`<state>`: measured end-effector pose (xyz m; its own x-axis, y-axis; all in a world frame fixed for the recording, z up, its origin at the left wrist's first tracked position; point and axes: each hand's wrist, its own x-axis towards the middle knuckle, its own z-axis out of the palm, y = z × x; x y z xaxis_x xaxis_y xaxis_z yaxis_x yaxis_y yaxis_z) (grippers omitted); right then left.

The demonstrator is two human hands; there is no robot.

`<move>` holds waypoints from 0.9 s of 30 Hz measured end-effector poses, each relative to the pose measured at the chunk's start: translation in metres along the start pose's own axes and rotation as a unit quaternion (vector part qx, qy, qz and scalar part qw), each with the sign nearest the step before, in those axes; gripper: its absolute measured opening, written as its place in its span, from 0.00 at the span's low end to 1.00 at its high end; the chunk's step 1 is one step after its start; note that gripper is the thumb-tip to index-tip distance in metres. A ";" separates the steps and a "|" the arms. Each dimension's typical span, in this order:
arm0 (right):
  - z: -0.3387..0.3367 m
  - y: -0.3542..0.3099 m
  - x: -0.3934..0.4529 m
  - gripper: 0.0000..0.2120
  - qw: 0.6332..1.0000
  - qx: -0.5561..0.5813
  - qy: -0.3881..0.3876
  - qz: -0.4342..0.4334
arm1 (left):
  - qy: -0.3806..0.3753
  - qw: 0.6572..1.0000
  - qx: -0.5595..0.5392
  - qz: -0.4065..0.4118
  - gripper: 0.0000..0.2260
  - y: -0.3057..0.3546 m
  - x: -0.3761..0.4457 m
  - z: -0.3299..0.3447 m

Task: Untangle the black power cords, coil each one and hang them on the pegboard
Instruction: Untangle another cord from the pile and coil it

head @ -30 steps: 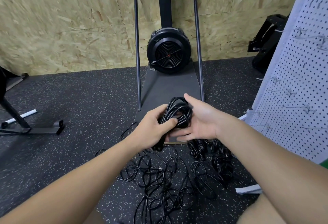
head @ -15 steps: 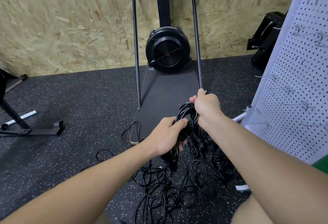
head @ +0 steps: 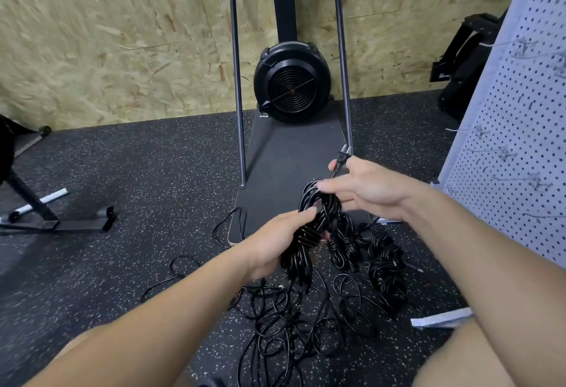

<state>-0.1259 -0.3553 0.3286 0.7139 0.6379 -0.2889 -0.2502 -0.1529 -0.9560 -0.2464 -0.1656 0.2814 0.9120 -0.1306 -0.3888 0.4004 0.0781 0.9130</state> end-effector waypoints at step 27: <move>-0.098 0.107 0.161 0.09 0.877 -0.426 0.221 -0.020 | 0.075 0.992 0.096 0.020 0.16 -0.138 0.208 -0.002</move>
<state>0.0266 -0.3433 0.1750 0.9419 0.3293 -0.0654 0.2261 -0.7661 -0.6016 -0.1115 -0.2018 0.0745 0.9356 0.0193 -0.3525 0.3523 -0.1123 0.9291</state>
